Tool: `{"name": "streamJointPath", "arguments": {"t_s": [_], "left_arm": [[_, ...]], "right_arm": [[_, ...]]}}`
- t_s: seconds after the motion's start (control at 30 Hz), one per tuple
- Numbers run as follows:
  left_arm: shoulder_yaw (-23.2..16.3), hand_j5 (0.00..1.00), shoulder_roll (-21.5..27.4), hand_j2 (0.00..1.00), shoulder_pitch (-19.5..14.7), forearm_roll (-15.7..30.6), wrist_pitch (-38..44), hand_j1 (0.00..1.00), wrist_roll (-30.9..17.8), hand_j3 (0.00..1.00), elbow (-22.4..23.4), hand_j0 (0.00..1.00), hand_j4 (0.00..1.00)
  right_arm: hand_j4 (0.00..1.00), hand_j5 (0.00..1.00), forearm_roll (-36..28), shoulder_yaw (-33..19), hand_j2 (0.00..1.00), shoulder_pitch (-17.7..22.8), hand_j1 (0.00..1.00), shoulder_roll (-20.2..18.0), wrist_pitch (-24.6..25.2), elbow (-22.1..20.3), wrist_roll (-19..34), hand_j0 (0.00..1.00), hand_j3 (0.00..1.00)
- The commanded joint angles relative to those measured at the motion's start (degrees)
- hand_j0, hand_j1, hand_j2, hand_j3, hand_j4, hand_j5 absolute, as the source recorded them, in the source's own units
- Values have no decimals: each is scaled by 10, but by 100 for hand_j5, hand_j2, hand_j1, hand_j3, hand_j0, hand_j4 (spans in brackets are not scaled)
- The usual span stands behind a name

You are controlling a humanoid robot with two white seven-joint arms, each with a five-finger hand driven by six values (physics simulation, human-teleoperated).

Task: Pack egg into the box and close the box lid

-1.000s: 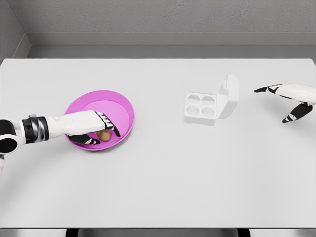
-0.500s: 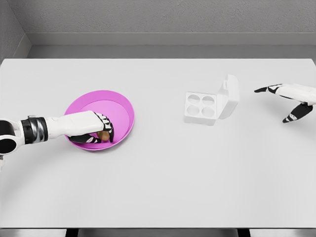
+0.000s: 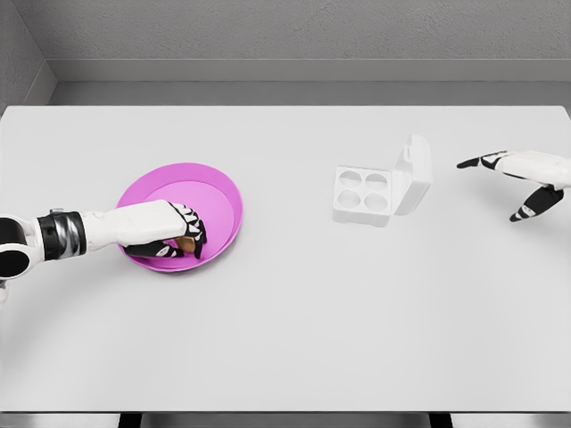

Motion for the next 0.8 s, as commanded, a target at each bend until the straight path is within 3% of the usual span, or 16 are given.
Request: {"name": "streamJointPath", "arguments": {"t_s": [0.0,0.3,0.6,0.77], "left_arm": [[0,41,-1,41,0,-5,0,41,0,41,5,41,41],[6,37,3,37,-4,1,0,37,0,37,-6,37,37],[8,33,-3,33,-18,12,0,33,0,33,-65,33,33],[8,33,-4,33,-22,12,0,33,0,33,-72,33,33]], "right_arm": [[100,100,-4,3,100,0,100,-2,1,-3,0,100,100],[100,100,-4,3,100,0,100,-7,1,-4,0,100,100],[100,100,-4,3,100,0,100,-10,1,-3,0,100,100],[100,100,-4,3,100,0,100,-10,1,-4,0,100,100]]}}
